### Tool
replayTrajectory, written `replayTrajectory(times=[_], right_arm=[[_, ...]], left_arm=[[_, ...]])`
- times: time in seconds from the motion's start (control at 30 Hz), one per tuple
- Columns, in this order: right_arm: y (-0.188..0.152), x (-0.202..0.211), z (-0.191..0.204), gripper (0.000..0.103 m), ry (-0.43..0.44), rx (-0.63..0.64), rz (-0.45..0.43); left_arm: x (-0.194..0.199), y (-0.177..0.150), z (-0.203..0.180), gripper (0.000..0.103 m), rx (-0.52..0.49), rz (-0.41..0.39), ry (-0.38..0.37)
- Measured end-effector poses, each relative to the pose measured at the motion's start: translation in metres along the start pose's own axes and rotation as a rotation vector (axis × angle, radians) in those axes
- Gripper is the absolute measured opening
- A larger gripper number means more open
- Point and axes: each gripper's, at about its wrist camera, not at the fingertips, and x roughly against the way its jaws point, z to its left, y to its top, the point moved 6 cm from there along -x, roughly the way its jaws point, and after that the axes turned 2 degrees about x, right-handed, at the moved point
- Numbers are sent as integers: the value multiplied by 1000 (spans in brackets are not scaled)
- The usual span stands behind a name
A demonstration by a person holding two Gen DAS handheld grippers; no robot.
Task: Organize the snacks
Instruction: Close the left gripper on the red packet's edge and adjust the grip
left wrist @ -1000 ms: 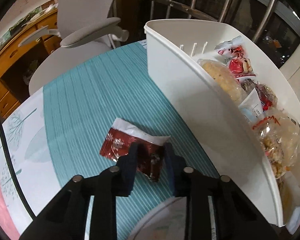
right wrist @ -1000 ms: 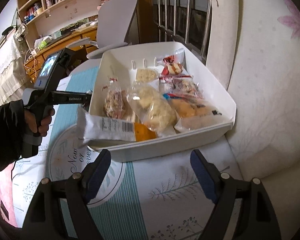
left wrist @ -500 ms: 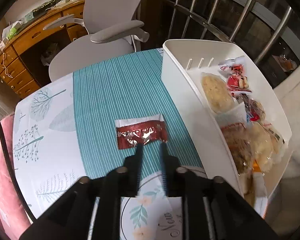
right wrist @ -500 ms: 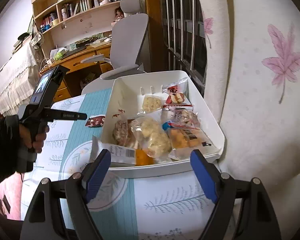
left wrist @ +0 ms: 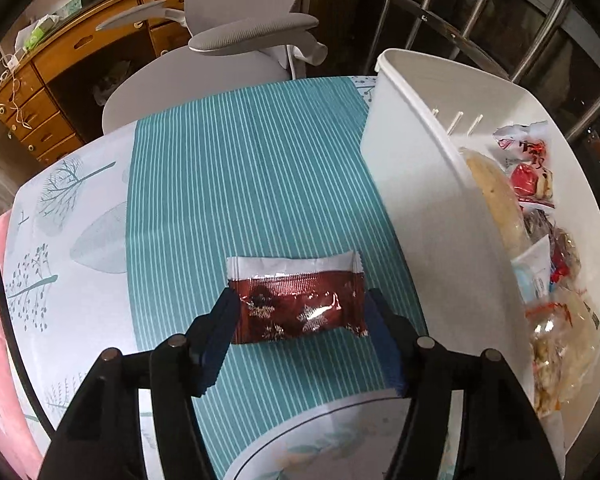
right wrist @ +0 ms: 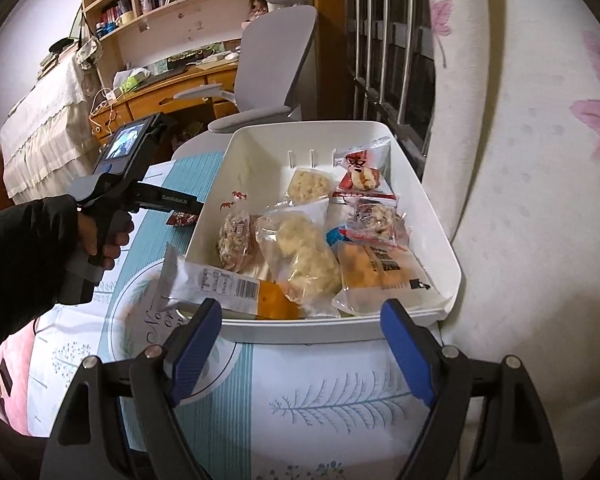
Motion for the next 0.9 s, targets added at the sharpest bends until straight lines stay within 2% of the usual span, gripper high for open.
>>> replayTrajectory(times=[0.27, 0.6, 0.9], right_arm=[[3, -13, -1, 82, 31, 17, 26], [6, -26, -5, 82, 34, 4, 59], [9, -36, -11, 82, 21, -14, 93]], left_arm=[[-19, -4, 0, 62, 26, 26, -13], [-19, -1, -6, 41, -9, -9, -4], [-13, -5, -7, 32, 12, -16, -8]])
